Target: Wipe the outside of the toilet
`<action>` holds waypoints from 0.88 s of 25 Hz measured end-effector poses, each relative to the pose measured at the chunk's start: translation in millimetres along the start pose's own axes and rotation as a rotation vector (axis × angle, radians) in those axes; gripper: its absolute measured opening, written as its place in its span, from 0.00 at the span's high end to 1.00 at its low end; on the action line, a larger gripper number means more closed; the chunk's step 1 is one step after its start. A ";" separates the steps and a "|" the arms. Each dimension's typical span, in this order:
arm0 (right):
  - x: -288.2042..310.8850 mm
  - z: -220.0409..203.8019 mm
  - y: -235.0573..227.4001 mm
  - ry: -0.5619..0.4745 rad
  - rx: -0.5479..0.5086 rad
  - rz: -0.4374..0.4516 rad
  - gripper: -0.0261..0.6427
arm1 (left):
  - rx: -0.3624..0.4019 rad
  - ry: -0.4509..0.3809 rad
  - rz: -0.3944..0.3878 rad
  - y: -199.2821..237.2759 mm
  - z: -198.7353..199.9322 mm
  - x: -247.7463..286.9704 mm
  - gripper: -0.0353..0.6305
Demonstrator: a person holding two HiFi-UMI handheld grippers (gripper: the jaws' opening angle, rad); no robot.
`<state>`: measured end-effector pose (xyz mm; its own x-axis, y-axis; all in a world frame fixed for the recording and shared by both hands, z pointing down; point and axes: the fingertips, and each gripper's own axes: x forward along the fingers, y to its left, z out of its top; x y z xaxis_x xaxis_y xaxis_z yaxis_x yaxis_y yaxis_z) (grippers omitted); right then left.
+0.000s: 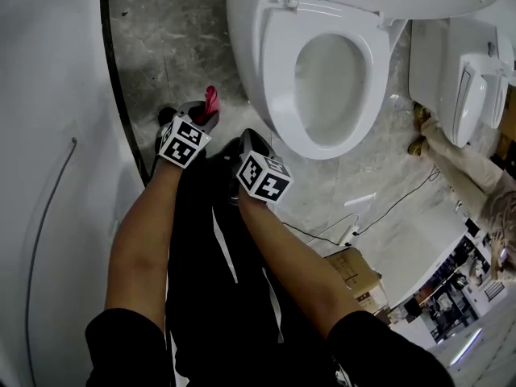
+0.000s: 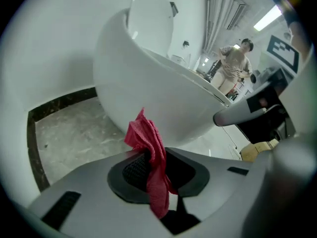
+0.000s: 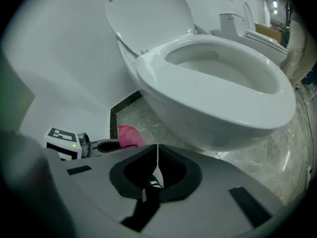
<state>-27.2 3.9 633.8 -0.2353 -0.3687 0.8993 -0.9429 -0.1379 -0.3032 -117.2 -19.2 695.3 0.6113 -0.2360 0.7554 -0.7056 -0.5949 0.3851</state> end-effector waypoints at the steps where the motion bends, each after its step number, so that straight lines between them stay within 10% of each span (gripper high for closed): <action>1: 7.2 7.6 12.4 -0.001 -0.004 0.009 0.91 | -0.011 0.004 0.018 23.1 3.8 -5.6 0.82; 12: 113.2 89.8 123.1 -0.048 0.053 0.064 0.91 | 0.154 -0.025 0.105 238.9 137.3 -17.3 0.82; 22: 184.3 125.4 128.1 -0.107 0.187 0.072 0.91 | 0.504 0.055 -0.006 273.0 224.7 59.1 0.82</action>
<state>-161.8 -197.0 721.2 -0.2650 -0.4780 0.8375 -0.8621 -0.2716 -0.4278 -193.1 -368.2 726.0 0.5850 -0.1988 0.7863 -0.4329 -0.8964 0.0955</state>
